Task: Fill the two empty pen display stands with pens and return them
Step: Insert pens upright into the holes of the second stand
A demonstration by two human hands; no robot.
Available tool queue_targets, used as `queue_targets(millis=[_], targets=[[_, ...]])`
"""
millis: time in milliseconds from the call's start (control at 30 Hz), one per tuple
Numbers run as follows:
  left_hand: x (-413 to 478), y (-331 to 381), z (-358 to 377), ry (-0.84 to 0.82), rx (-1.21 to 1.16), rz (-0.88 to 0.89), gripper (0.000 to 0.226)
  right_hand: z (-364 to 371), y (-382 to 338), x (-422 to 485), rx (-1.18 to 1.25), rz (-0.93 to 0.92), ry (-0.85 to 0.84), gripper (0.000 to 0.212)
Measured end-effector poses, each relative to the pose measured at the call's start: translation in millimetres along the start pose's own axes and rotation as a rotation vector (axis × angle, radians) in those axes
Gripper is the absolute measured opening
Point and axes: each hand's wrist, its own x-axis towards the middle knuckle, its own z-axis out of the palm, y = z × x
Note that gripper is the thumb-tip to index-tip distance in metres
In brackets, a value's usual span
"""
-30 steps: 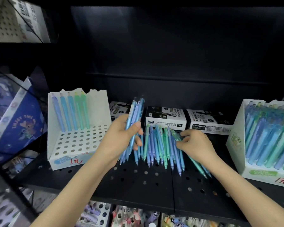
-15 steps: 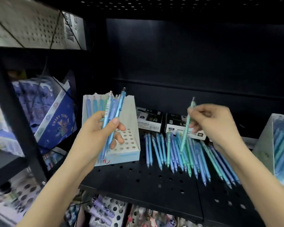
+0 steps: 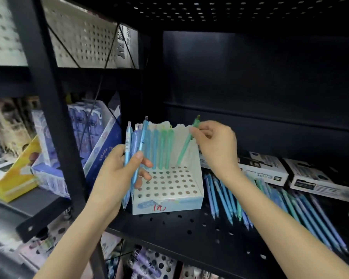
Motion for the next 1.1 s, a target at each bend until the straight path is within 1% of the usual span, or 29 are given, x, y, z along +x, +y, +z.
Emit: queue_targets(millis=[133,233,300,433,533,633,700,767,800,833,900,933,1033,1100], targets=[[2.4,-5.5,-3.1,0.007,0.041,-0.005,0.009,14.8,-0.1,1.2,-0.083,-0.001,-0.01,0.019],[3.9,-7.7,-3.7,-0.005,0.03,-0.011,0.009,24.9,4.1,1.2,-0.202,0.013,-0.067,0.019],[5.1,-8.5,-4.4,-0.02,0.021,-0.015,0.009,30.7,6.1,2.2,-0.289,0.017,-0.076,0.02],[7.2,-10.3,-6.0,-0.042,-0.002,-0.023,0.01,37.3,7.7,7.5,-0.519,-0.054,0.002,0.023],[9.5,-11.3,-7.0,-0.053,-0.014,-0.03,0.01,42.2,8.7,9.0,-0.581,-0.148,0.053,0.019],[12.5,-12.6,-7.0,-0.079,-0.022,-0.039,0.01,41.7,9.1,9.3,-0.636,-0.141,0.012,0.02],[13.8,-13.1,-5.5,-0.116,-0.02,-0.039,0.01,38.9,9.8,7.6,-0.656,-0.155,0.035,0.022],[14.6,-12.7,-3.7,-0.152,-0.026,-0.036,0.011,33.6,3.7,-0.5,-0.548,-0.204,0.123,0.025],[14.7,-12.5,-2.5,-0.171,-0.031,-0.034,0.013,29.9,-2.8,-6.2,-0.436,-0.197,0.087,0.026],[14.6,-12.6,-1.2,-0.193,-0.036,-0.03,0.014,26.8,-9.5,-11.6,-0.308,-0.148,-0.022,0.026],[14.7,-13.6,2.3,-0.245,-0.031,-0.016,0.016,21.7,-21.2,-18.4,-0.03,0.015,-0.285,0.026],[14.6,-14.0,4.1,-0.266,-0.024,-0.012,0.017,19.5,-25.6,-20.0,0.077,0.083,-0.349,0.025],[15.1,-12.4,10.0,-0.296,-0.011,0.006,0.019,12.7,-30.3,-17.8,0.225,0.183,-0.371,0.02],[16.8,-10.9,11.8,-0.274,-0.006,0.017,0.016,6.5,-30.0,-13.7,0.266,0.232,-0.308,0.018]])
